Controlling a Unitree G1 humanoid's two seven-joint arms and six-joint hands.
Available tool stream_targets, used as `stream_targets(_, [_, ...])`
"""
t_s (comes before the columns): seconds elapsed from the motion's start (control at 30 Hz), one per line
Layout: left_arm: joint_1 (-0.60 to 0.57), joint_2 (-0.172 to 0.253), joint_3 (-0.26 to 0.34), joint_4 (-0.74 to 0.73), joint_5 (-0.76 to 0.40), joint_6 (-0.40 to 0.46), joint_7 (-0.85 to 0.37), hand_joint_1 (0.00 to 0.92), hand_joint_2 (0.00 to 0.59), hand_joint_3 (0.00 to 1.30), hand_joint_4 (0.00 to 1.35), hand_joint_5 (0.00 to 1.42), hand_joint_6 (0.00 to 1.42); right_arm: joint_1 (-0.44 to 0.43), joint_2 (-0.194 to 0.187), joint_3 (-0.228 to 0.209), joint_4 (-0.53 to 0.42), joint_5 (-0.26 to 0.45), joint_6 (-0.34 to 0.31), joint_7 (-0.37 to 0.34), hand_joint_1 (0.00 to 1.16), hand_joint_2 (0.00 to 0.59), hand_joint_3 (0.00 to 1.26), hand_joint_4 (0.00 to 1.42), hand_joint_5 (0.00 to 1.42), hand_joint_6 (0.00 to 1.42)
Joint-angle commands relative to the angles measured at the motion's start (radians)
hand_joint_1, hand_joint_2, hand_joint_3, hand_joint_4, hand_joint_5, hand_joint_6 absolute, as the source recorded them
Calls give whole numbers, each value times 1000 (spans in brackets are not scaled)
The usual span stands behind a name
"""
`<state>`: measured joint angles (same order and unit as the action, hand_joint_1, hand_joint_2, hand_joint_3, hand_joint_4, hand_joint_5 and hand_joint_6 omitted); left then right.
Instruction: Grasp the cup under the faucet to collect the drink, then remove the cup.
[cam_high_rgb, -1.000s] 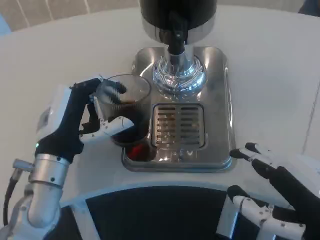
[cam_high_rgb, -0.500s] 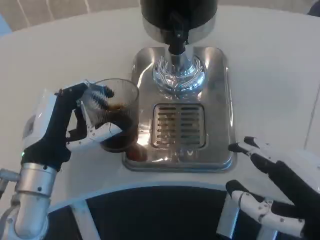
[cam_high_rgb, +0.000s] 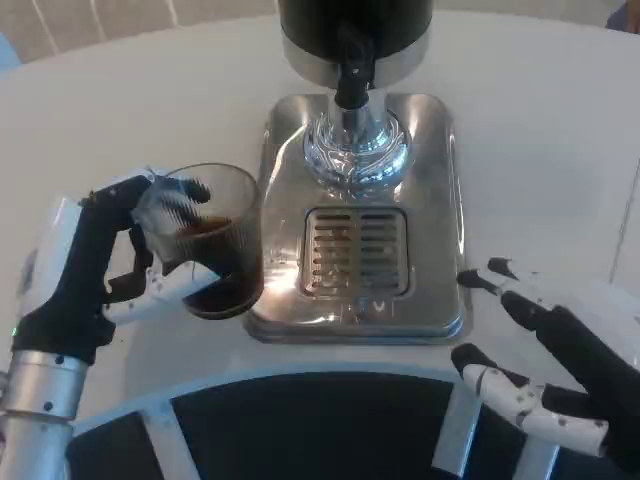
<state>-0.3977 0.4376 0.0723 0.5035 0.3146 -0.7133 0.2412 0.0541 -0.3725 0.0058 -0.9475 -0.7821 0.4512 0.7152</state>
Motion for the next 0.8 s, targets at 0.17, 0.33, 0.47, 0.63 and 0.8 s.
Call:
stream_targets(0.17, [55, 12, 50, -92, -64, -42, -44, 502, 94, 986, 1162, 1297, 428, -25, -9, 7, 18, -7, 0, -12, 238, 459, 106, 0, 0, 47])
stream_targets(0.33, [93, 12, 69, -134, -88, -48, -73, 502, 94, 986, 1162, 1297, 428, -48, -11, 12, 26, -12, 2, -9, 238, 459, 106, 0, 0, 47])
stream_targets(0.47, [115, 10, 80, -160, -107, -54, -96, 502, 94, 986, 1162, 1283, 428, -58, -11, 19, 21, -21, 1, -9, 238, 459, 106, 0, 0, 47])
stream_targets(0.63, [136, 4, 91, -191, -122, -57, -121, 501, 94, 986, 1162, 1283, 428, -54, -7, 22, 9, -29, 2, -9, 238, 459, 106, 0, 0, 47])
stream_targets(0.8, [177, 2, 88, -254, -134, -83, -151, 501, 94, 986, 1162, 1283, 428, -46, -7, 22, -3, -30, -4, -10, 238, 459, 106, 0, 0, 47])
